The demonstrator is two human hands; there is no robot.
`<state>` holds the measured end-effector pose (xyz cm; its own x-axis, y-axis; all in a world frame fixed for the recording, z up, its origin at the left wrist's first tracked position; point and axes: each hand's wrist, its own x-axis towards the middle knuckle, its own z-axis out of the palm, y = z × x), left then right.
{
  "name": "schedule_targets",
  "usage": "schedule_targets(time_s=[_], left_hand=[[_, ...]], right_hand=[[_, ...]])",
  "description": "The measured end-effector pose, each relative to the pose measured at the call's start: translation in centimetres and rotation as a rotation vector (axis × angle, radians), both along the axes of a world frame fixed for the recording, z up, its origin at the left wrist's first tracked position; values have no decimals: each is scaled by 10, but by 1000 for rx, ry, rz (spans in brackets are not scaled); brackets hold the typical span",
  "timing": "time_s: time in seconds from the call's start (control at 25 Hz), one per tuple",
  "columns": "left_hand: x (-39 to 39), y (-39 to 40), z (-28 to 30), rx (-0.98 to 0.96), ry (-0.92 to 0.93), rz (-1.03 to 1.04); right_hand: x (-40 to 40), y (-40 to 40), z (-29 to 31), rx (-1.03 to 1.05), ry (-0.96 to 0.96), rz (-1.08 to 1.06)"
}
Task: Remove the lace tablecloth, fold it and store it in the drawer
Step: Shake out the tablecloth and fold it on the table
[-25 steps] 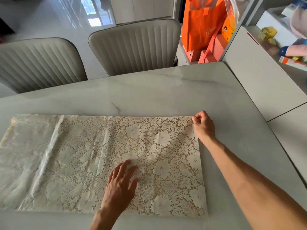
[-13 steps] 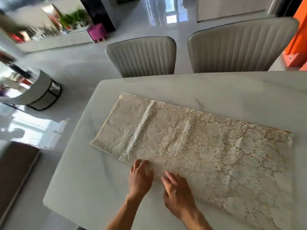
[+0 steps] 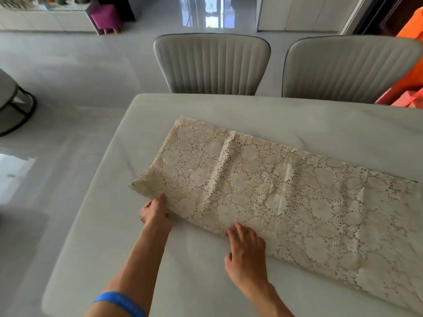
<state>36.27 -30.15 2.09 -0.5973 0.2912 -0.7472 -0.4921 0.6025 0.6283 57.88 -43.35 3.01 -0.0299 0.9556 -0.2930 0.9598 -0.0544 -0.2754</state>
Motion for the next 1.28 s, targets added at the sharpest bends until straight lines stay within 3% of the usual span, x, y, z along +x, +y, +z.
schedule_targets(time_s=[0.12,0.36,0.44,0.52,0.6,0.72,0.8,0.88,0.96,1.04,1.16,1.28], left_hand=[[-17,-25,10,88,-47,-29],[-77,-98,20,81,-171,-42],[-73,-95,32,143,-107,-130],[-53,-88,52,288,186,-373],[-21,-88,74,509,446,-713],[41,-100,86,749,634,-1241],[79,-115,75,767,705,-1533],[103,-131,51,622,780,-1765],[114,-143,25,439,852,-1971],[119,-150,8,367,878,-2073],[110,-150,5,354,842,-1904],[84,-144,7,233,976,-1576]], right_hand=[[-15,-5,7,-57,35,-79],[-29,-31,22,-170,156,3],[-26,-28,24,-192,215,-19],[-21,-23,30,-209,393,-148],[-16,-20,43,-218,739,-428],[5,-13,58,-132,1220,-796],[31,-6,56,-150,1374,-937],[52,-2,47,-236,1276,-992],[60,0,32,-306,1055,-968],[62,3,15,-298,878,-965],[63,7,4,-205,671,-880],[58,8,-2,-110,551,-733]])
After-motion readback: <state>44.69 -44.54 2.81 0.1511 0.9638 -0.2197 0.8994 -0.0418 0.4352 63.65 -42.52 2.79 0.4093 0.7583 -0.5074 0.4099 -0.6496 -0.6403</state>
